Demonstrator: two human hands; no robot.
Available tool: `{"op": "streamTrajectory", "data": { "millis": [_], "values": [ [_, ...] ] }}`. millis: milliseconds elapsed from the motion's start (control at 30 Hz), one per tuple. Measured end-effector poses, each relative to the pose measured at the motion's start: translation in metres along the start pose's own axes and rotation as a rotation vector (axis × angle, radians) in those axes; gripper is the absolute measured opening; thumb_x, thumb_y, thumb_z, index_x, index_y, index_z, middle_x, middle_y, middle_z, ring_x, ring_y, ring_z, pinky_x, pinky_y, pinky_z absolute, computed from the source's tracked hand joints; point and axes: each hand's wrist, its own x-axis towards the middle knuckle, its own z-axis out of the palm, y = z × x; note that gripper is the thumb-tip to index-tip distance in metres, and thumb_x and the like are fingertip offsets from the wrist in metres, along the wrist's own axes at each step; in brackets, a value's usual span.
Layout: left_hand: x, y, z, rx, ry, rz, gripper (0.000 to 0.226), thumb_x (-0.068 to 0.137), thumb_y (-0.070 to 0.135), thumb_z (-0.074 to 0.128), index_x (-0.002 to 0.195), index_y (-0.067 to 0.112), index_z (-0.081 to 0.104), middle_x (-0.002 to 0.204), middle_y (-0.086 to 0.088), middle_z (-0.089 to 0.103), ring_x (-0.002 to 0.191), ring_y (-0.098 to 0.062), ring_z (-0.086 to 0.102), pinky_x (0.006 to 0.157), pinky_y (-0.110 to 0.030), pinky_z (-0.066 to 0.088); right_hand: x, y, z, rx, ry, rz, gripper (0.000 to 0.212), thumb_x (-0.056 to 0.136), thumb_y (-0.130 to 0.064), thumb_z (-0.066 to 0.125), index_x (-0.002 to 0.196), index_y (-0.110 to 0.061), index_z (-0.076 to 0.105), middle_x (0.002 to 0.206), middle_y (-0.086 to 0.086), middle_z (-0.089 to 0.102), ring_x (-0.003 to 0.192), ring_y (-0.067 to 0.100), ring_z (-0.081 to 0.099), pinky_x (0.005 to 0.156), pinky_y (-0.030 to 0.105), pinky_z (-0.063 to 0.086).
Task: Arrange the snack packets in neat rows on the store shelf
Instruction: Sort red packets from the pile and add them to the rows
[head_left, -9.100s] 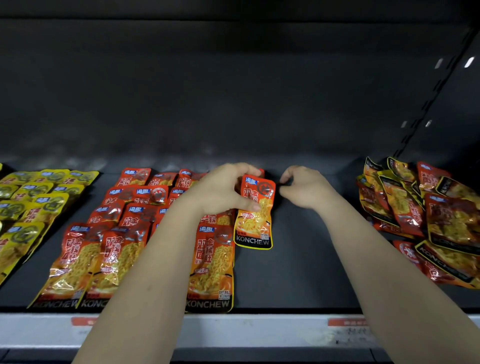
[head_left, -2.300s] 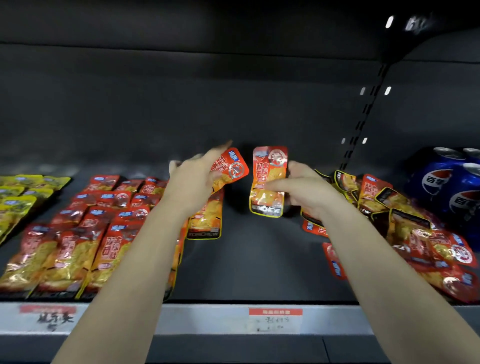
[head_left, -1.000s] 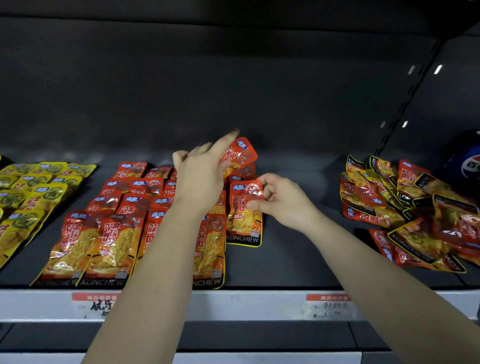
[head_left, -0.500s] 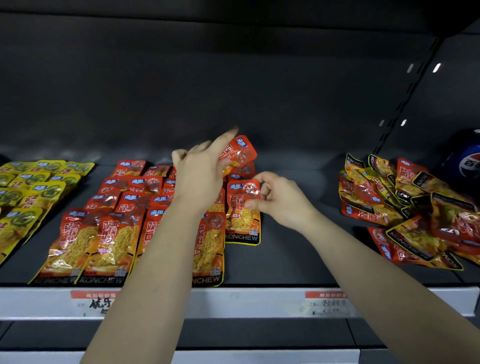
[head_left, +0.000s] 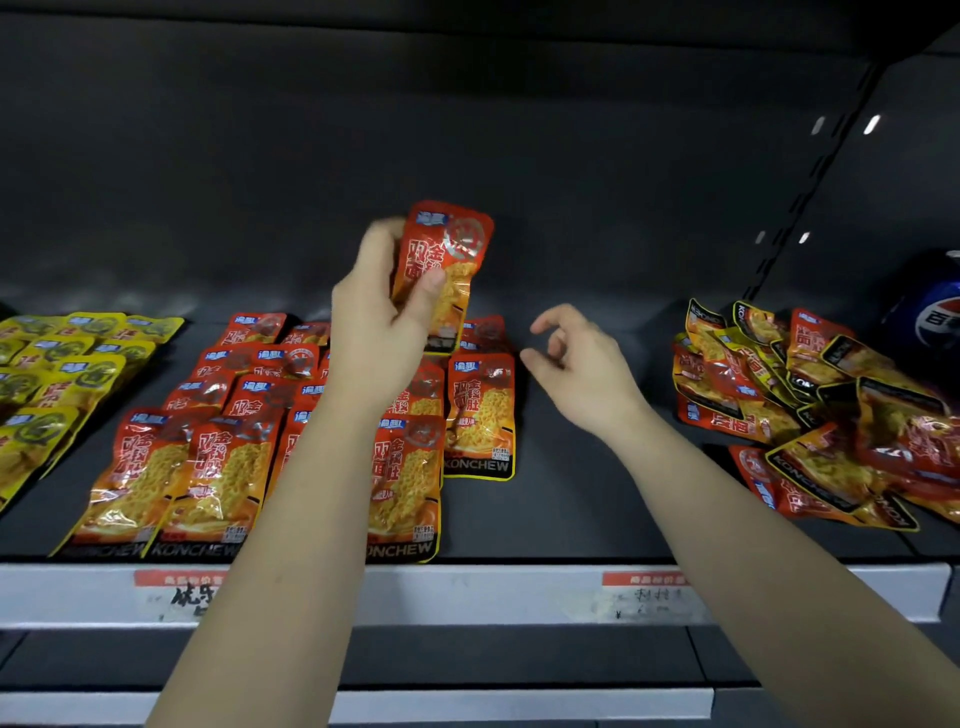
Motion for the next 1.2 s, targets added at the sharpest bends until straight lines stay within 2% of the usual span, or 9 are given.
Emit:
{"op": "streamTrajectory", "data": {
  "millis": [67,167,300,400,633,700,800,933,1200],
  "values": [
    [-0.002,0.007,-0.003,-0.176,-0.091,-0.111,0.029,0.090,0.015,0.066,0.114,0.019,0.049,0.102,0.007,0.068,0.095,-0.008,0.067,0.078,-0.028,0.056,0.002,0.003,-0.003,-0.014,0.032,0.020,0.021,0.090,-0.025,0.063,0.109,-0.020,0.055,0.080,-0.005,0.049,0.071,0.009,0.048,0.066,0.023,0.033],
    [-0.004,0.010,-0.007,-0.288,-0.350,-0.212,0.041,0.082,0.003,0.073,0.112,0.016,0.048,0.099,0.000,0.067,0.091,-0.017,0.068,0.073,-0.033,0.057,0.004,0.007,-0.007,-0.016,0.042,0.062,0.026,0.085,-0.020,0.064,0.111,-0.020,0.057,0.088,0.000,0.056,0.081,0.016,0.052,0.070,0.024,0.034],
    [-0.005,0.008,-0.007,-0.210,-0.700,-0.289,0.042,0.071,0.009,0.077,0.105,0.015,0.054,0.098,-0.008,0.065,0.094,-0.030,0.067,0.082,-0.054,0.056,0.004,0.010,-0.008,-0.038,0.047,0.073,0.025,0.082,-0.014,0.064,0.103,-0.024,0.056,0.087,-0.001,0.057,0.080,0.017,0.054,0.070,0.027,0.040],
    [-0.007,0.007,-0.004,-0.154,-0.848,-0.349,0.037,0.070,0.013,0.079,0.100,0.016,0.058,0.095,-0.008,0.069,0.090,-0.030,0.069,0.081,-0.059,0.055,0.005,0.010,-0.009,-0.043,0.060,0.073,0.022,0.084,-0.013,0.065,0.096,-0.026,0.053,0.078,-0.006,0.050,0.078,0.016,0.053,0.069,0.030,0.043],
    [-0.006,0.009,-0.004,-0.024,-0.867,-0.294,0.038,0.064,0.021,0.088,0.095,0.025,0.066,0.095,0.003,0.071,0.092,-0.019,0.069,0.086,-0.053,0.055,0.003,0.010,-0.009,-0.151,-0.013,0.097,0.014,0.088,-0.018,0.064,0.101,-0.021,0.061,0.089,-0.001,0.058,0.083,0.021,0.059,0.072,0.032,0.050],
    [-0.006,0.009,-0.005,0.051,-0.863,-0.281,0.039,0.063,0.023,0.089,0.095,0.027,0.067,0.096,0.005,0.070,0.091,-0.015,0.068,0.086,-0.048,0.055,0.003,0.011,-0.009,-0.163,-0.039,0.094,0.011,0.087,-0.018,0.064,0.097,-0.021,0.062,0.089,0.000,0.059,0.082,0.020,0.058,0.068,0.028,0.045],
    [-0.006,0.008,-0.004,0.207,-0.857,-0.256,0.041,0.061,0.027,0.090,0.095,0.030,0.068,0.095,0.009,0.068,0.085,-0.006,0.065,0.083,-0.039,0.055,0.003,0.013,-0.009,-0.172,-0.060,0.094,0.008,0.085,-0.018,0.062,0.092,-0.022,0.063,0.087,-0.002,0.059,0.079,0.018,0.058,0.065,0.025,0.040],
    [-0.007,0.007,-0.005,0.224,-0.845,-0.253,0.044,0.059,0.024,0.091,0.096,0.029,0.067,0.091,0.007,0.066,0.080,-0.004,0.061,0.073,-0.026,0.051,0.003,0.014,-0.010,-0.175,-0.071,0.108,0.007,0.086,-0.017,0.062,0.088,-0.023,0.062,0.082,-0.003,0.060,0.078,0.018,0.059,0.066,0.025,0.043],
    [-0.007,-0.001,-0.004,0.389,-0.852,-0.213,0.052,0.049,0.052,0.084,0.095,0.039,0.065,0.095,0.018,0.061,0.093,0.004,0.053,0.101,-0.048,0.037,0.003,0.015,-0.008,-0.168,-0.069,0.109,0.006,0.085,-0.018,0.063,0.087,-0.023,0.062,0.080,-0.004,0.061,0.079,0.018,0.060,0.067,0.025,0.043]
  ]
}}
